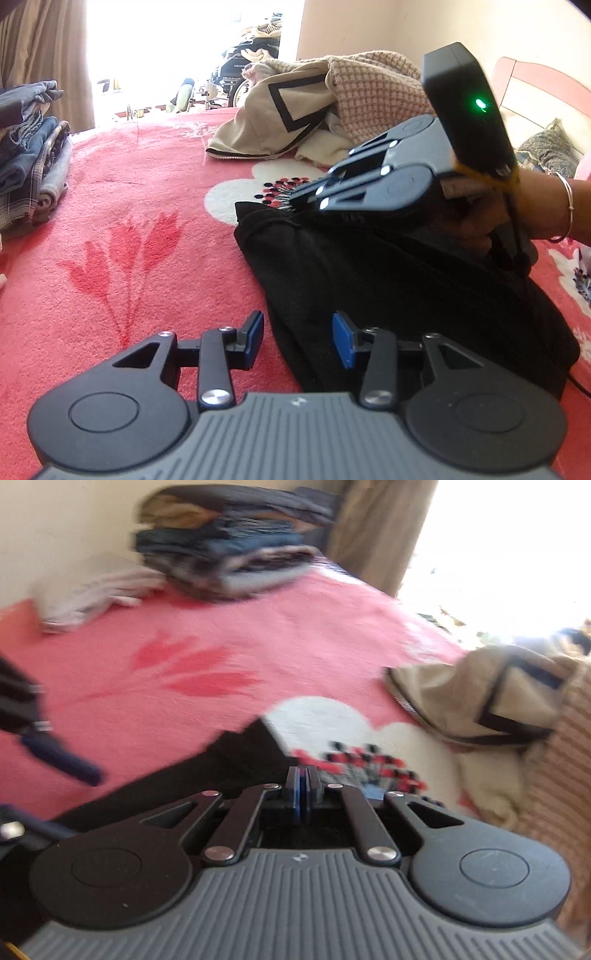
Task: Fold clothes
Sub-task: 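Open both grippers and lift them off the folded black t-shirt, then pinch the folded edge with the right gripper and tuck it flat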
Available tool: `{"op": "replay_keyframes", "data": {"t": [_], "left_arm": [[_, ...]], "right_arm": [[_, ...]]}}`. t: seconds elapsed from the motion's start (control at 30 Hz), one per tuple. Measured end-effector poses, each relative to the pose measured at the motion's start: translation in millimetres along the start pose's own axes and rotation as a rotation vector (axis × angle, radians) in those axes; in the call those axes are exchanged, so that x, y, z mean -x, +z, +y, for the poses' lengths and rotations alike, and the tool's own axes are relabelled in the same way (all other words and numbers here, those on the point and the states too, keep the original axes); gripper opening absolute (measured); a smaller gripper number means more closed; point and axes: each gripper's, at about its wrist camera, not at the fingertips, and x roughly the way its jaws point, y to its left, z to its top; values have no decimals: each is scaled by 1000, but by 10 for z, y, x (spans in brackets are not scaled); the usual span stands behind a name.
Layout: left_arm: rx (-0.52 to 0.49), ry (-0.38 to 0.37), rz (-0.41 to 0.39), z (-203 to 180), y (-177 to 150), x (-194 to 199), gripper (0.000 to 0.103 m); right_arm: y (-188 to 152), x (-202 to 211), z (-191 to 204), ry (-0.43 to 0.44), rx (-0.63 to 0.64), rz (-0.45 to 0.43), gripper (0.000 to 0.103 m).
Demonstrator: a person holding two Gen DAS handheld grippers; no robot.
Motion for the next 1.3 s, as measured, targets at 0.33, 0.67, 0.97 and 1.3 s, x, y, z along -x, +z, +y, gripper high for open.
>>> {"op": "replay_keyframes", "data": {"t": [0.33, 0.67, 0.97, 1.3], "left_arm": [[-5, 36, -16, 50, 186, -81, 43], [61, 58, 29, 176, 373, -431, 42], [31, 136, 4, 215, 342, -370, 32], [-59, 128, -6, 52, 325, -421, 33]], "right_arm": [[-167, 887, -1169, -4, -438, -66, 8], [-743, 758, -971, 35, -533, 134, 25], [-971, 752, -1054, -277, -503, 152, 0], [-591, 888, -323, 150, -142, 50, 0]]}}
